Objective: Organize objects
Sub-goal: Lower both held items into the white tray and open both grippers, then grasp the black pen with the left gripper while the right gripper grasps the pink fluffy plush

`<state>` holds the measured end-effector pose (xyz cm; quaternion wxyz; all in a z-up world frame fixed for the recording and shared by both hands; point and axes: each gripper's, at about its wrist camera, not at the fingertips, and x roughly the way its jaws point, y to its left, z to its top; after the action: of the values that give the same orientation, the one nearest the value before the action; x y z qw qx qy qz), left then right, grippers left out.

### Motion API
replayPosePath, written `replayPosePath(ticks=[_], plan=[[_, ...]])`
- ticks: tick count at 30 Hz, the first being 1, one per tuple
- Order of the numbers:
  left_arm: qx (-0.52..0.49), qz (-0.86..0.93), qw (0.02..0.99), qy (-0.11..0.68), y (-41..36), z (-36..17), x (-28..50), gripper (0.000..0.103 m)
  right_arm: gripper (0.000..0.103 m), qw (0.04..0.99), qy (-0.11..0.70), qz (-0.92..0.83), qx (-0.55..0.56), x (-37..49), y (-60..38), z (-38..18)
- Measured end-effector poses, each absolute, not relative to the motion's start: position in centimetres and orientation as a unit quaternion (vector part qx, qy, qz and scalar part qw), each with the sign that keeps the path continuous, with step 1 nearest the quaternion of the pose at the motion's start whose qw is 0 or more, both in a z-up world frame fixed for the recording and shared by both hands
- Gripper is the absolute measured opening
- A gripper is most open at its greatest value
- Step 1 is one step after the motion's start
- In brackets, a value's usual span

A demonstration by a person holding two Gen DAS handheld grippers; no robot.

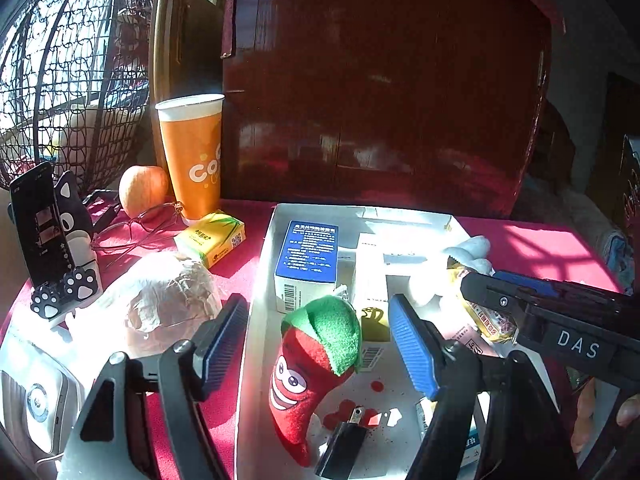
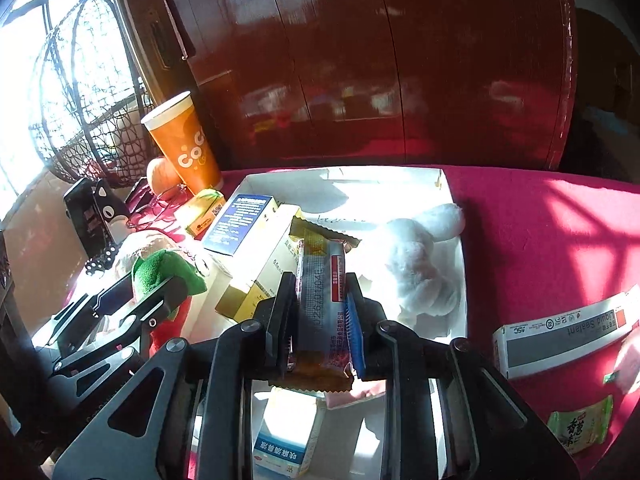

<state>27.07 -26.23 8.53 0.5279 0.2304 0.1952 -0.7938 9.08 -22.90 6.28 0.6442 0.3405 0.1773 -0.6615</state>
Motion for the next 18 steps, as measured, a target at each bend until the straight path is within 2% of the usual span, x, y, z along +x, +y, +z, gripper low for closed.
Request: replayPosePath(ticks=[1, 2, 5, 6, 18], plan=[[0.225, -0.786, 0.545, 0.188, -26.2, 8.8, 27.4, 0.103, 0.061, 0.634, 0.176, -0.673, 0.337, 8.8, -22.8, 6.2], [0.216, -0.782, 0.554, 0.186, -26.1, 9.0, 27.8, 0.103, 0.076, 0.630, 0.171, -0.678, 0.338, 8.4, -22.7, 6.2], [0.201, -0.770, 0.574, 0.192, -25.9, 9.7, 28.9, 0.103, 0.100, 0.623, 0.147, -0.686, 0.345, 7.1, -21.7, 6.3], [0.195, -0.768, 0.579, 0.190, -25.7, 9.9, 29.1, 0.103, 0.103, 0.621, 0.141, -0.690, 0.344, 6.9, -21.4, 6.4], [0.200, -0.788, 0.560, 0.160, -23.1, 11.6, 26.6, 0.103, 0.103, 0.613, 0.125, -0.703, 0.337, 5.4, -18.4, 6.6]])
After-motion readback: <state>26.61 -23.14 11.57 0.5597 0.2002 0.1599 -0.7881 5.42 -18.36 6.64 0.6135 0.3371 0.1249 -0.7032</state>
